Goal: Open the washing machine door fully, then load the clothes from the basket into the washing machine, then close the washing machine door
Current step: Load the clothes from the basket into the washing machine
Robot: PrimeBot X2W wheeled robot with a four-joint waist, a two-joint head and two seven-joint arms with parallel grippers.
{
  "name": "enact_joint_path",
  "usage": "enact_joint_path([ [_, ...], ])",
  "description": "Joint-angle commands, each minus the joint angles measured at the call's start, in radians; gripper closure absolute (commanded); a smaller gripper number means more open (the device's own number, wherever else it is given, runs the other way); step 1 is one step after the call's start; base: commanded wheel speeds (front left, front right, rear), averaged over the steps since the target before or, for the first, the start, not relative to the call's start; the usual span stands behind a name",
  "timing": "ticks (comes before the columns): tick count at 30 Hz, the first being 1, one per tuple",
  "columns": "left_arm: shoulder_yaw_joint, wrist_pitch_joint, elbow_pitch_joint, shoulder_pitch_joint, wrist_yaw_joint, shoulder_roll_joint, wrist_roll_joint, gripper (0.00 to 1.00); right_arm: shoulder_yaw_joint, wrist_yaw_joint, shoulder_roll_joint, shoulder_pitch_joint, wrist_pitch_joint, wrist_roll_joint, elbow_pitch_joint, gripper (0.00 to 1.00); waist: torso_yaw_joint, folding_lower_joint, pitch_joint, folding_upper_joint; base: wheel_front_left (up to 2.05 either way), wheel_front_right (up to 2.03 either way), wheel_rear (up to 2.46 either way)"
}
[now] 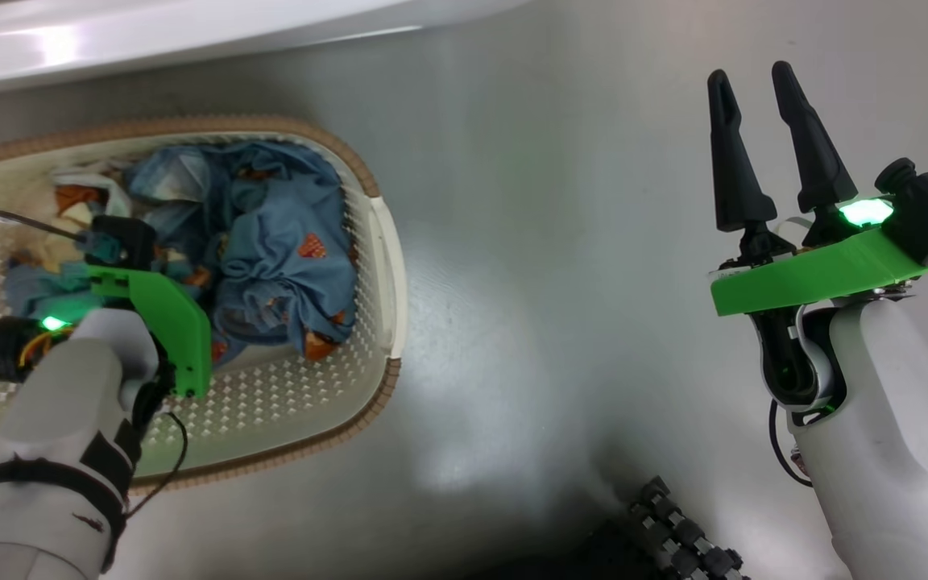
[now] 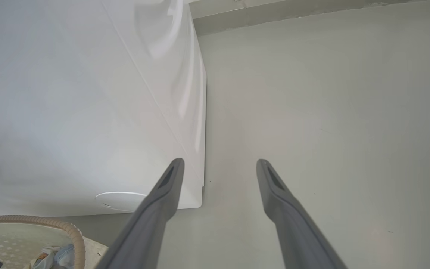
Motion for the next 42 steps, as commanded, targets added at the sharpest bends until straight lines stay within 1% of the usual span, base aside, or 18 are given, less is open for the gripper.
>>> enact_joint_path([
  [1,0.012,0.000,-0.001,0.010,0.005,0.029,0.013,0.00,0.012,0.005,0.000,0.026,-0.008,-0.015,-0.022,0.00,-0.013,0.0000,0.014,-0.0001,0.00,0.00,0.00],
  [6,0.002,0.025,0.003,0.005,0.008,0.035,0.014,0.00,0.009,0.005,0.003,0.029,-0.008,-0.017,-0.025,0.00,-0.020,0.0000,0.024,-0.0001,0.00,0.00,0.00],
  [7,0.001,0.043,0.004,0.009,0.007,0.034,0.011,0.43,0.009,0.005,0.003,0.029,-0.008,-0.017,-0.025,0.00,-0.020,0.0000,0.025,-0.0001,0.00,0.00,0.00],
  [8,0.002,0.059,0.004,0.011,0.006,0.032,0.006,0.67,0.008,0.005,0.003,0.029,-0.008,-0.018,-0.025,0.00,-0.020,0.0000,0.025,-0.0001,0.00,0.00,0.00],
  [9,0.002,0.065,0.005,0.012,0.005,0.031,0.003,0.97,0.007,0.005,0.004,0.029,-0.008,-0.019,-0.025,0.00,-0.019,0.0000,0.024,-0.0001,0.00,0.00,0.00],
  [10,0.001,0.066,0.005,0.011,0.005,0.031,0.002,1.00,0.006,0.005,0.004,0.029,-0.008,-0.020,-0.025,0.00,-0.017,0.0000,0.024,-0.0001,0.00,0.00,0.00],
  [12,0.000,0.061,0.005,0.009,0.006,0.030,0.001,1.00,0.005,0.005,0.004,0.028,-0.008,-0.022,-0.024,0.00,-0.014,0.0000,0.021,-0.0001,0.00,0.00,0.00],
  [17,-0.001,-0.011,0.005,0.006,0.008,0.027,-0.002,1.00,0.003,0.005,0.004,0.022,-0.008,-0.026,-0.022,0.00,-0.006,0.0000,-0.003,-0.0001,0.00,0.00,0.00],
  [25,0.009,-0.045,0.006,0.041,0.000,0.014,-0.035,1.00,-0.006,0.005,0.000,0.031,-0.008,-0.026,-0.017,0.00,0.010,0.0000,-0.070,-0.0001,0.00,0.00,0.00],
  [28,0.011,-0.073,0.003,0.052,-0.004,0.007,-0.047,1.00,-0.005,0.005,0.001,0.035,-0.008,-0.024,-0.012,0.00,0.018,0.0000,-0.095,-0.0001,0.00,0.00,0.00],
  [31,0.007,-0.117,-0.012,0.077,-0.007,-0.007,-0.066,1.00,-0.005,0.005,0.001,0.044,-0.008,-0.022,-0.007,0.00,0.028,0.0000,-0.144,-0.0001,0.00,0.00,0.00],
  [35,-0.012,-0.164,-0.067,0.122,-0.008,-0.026,-0.096,1.00,-0.013,0.005,-0.010,0.060,-0.008,-0.021,0.002,0.00,0.047,0.0000,-0.209,-0.0001,0.00,0.00,0.00],
  [42,-0.062,-0.230,-0.167,0.199,-0.008,-0.021,-0.160,1.00,-0.021,0.005,-0.031,0.091,-0.008,-0.016,0.018,0.00,0.080,0.0000,-0.312,-0.0001,0.00,0.00,0.00],
])
